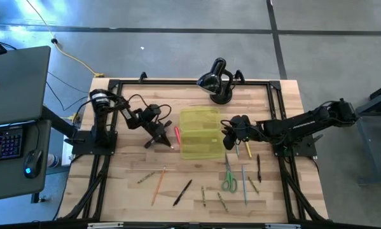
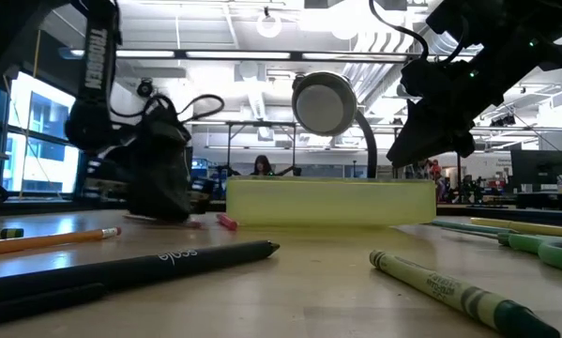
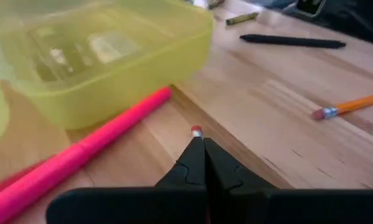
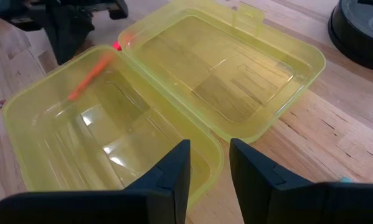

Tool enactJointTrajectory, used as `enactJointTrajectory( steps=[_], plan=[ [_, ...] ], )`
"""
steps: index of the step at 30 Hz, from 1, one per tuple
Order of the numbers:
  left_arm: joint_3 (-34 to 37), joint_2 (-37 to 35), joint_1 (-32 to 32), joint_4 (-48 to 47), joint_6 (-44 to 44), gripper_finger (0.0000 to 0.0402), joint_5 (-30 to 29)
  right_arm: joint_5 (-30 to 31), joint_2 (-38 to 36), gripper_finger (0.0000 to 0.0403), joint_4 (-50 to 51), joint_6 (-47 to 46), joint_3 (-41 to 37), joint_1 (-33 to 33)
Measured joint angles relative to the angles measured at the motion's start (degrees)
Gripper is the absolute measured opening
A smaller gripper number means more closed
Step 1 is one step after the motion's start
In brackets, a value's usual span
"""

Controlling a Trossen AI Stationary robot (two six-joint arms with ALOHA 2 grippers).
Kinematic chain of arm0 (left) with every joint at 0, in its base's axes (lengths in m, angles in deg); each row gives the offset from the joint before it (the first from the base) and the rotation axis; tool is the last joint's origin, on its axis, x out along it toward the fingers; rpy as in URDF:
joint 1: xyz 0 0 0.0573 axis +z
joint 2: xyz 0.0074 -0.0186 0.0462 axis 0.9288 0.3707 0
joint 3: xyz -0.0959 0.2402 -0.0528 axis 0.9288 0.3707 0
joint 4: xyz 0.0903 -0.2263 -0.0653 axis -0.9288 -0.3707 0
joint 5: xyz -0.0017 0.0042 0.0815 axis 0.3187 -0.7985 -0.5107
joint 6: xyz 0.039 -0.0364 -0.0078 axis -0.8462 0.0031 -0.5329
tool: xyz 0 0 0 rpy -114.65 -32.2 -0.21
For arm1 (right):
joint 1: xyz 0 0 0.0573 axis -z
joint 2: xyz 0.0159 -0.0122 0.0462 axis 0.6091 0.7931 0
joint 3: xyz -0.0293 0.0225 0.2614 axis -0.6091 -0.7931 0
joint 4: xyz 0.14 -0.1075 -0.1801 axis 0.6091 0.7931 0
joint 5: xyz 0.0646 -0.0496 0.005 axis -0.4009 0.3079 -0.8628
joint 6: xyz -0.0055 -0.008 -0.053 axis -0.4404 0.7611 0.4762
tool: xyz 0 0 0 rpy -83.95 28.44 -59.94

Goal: Pick & place school supplies into a supply box
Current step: Put the top orange pencil into the yellow school supply box, then put the green crayon into the yellow pencil case

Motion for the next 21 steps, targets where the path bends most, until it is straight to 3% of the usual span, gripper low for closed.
enactJointTrajectory(
  steps=[6,10,16,21],
  plan=[
    [3.8,-10.6,-1.3,2.5,3.5,0.0009,-3.0,0.0,0.0,0.0092,0.0,0.0,0.0,0.0],
    [4.0,-15.0,-3.1,-1.9,3.9,0.0017,-7.9,0.0,0.0,0.0092,0.0,0.0,0.0,0.0],
    [3.9,-15.7,-7.0,-4.2,3.9,0.0069,-14.2,0.0,0.0,0.0092,0.0,0.0,0.0,0.0],
    [3.9,-15.4,-11.2,-3.7,9.1,0.0074,-25.2,0.0,0.0,0.0092,0.0,0.0,0.0,0.0]
  ],
)
